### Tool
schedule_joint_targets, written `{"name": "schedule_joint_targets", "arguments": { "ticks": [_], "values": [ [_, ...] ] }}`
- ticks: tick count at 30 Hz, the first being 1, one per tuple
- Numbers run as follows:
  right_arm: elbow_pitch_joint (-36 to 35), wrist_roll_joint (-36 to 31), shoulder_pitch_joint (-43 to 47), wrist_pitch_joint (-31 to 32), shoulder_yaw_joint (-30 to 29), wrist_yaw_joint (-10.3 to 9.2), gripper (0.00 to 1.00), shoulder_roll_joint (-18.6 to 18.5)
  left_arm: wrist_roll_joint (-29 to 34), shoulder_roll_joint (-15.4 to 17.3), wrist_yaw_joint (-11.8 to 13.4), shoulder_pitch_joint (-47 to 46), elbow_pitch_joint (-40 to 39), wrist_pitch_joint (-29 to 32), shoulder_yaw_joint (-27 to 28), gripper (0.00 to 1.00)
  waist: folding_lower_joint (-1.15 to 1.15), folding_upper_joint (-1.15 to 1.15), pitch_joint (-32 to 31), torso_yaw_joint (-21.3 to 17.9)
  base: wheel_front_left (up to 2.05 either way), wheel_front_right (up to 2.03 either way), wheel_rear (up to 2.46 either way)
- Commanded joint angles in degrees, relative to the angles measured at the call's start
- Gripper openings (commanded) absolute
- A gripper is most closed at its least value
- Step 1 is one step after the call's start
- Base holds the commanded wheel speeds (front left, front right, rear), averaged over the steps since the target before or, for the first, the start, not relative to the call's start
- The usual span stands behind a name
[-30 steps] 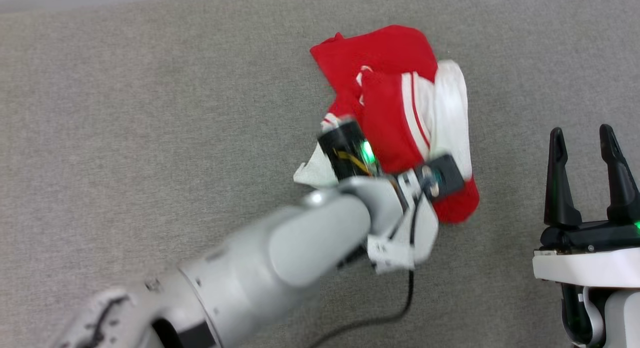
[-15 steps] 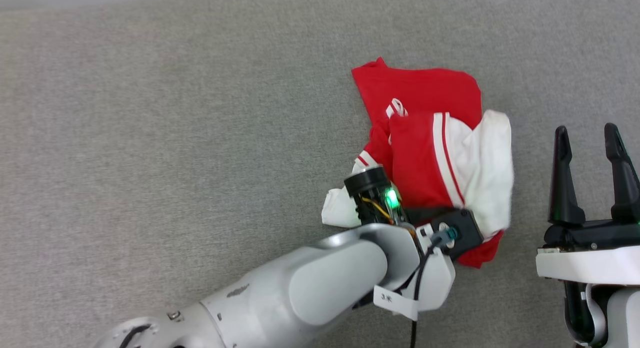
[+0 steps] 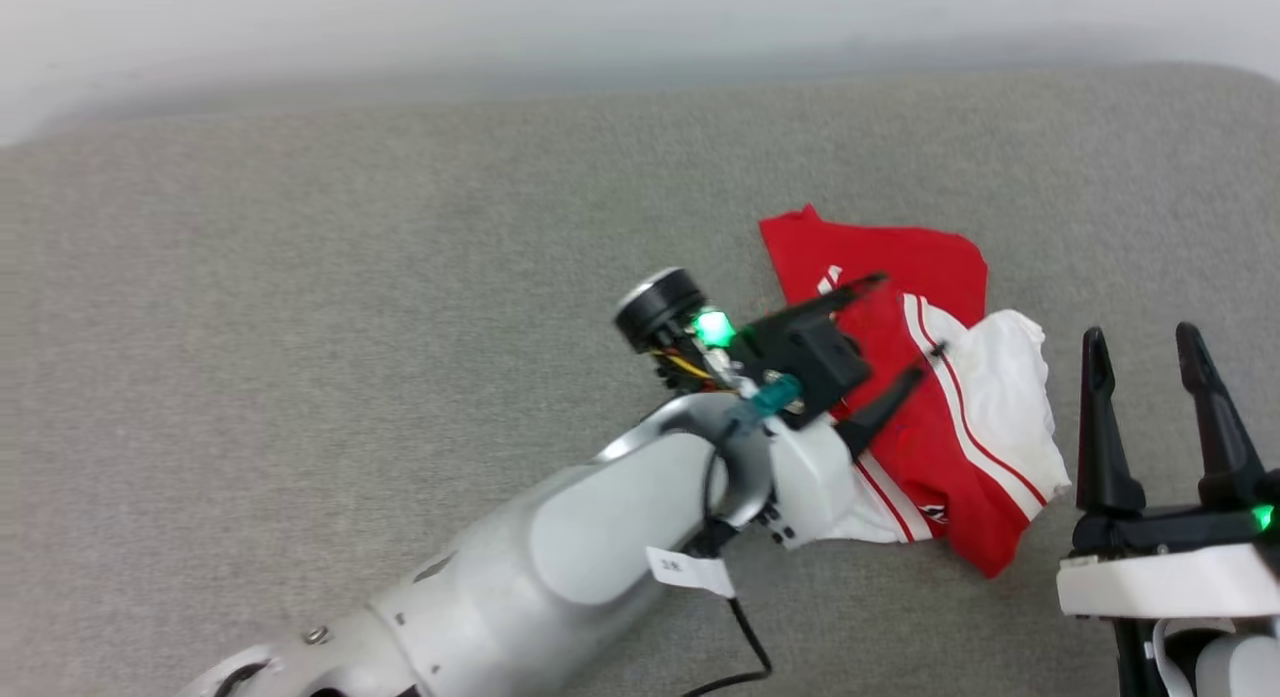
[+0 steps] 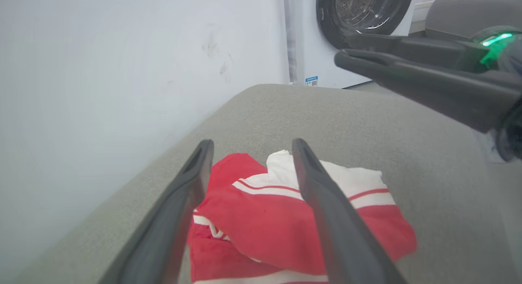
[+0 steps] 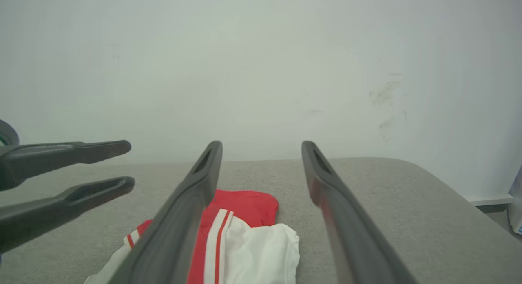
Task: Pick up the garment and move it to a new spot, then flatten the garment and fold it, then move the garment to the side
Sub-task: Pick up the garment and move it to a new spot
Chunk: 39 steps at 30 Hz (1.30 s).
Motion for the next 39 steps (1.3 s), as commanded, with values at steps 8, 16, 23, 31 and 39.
{"name": "schedule_joint_targets", "arguments": {
  "ticks": [8, 16, 23, 31, 39],
  "values": [
    [0.53, -0.97, 3.35, -0.12, 0.67, -0.04, 1.00, 0.05, 1.60, 6.88, 7.52, 8.79, -6.89, -1.12, 10.85, 1.00, 0.00, 0.00, -5.26, 4.20, 0.00, 0.00, 0.00],
    [0.96, -0.82, 5.01, -0.11, 1.19, -0.03, 1.00, 0.05, 6.28, 13.33, 12.86, 22.09, -16.66, -1.08, 24.22, 1.00, 0.00, 0.00, -8.15, 6.06, 0.00, 0.00, 0.00],
    [1.51, 0.24, 6.67, -0.12, 1.25, -0.04, 1.00, 0.04, 9.57, 15.21, 15.06, 33.68, -22.27, -1.09, 35.07, 1.00, 0.00, 0.00, -9.96, 7.02, 0.00, 0.00, 0.00],
    [2.30, 1.75, 8.28, -0.12, 0.78, -0.04, 1.00, 0.04, 13.59, 14.43, 14.82, 45.11, -26.10, -1.09, 44.64, 1.00, 0.00, 0.00, -11.42, 7.27, 0.00, 0.00, 0.00],
    [3.14, 2.04, 9.66, -0.12, 1.12, -0.04, 1.00, 0.05, 17.22, 11.25, 11.33, 52.15, -28.64, -1.09, 50.93, 1.00, 0.00, 0.00, -12.06, 7.26, 0.00, 0.00, 0.00]
  ]
}}
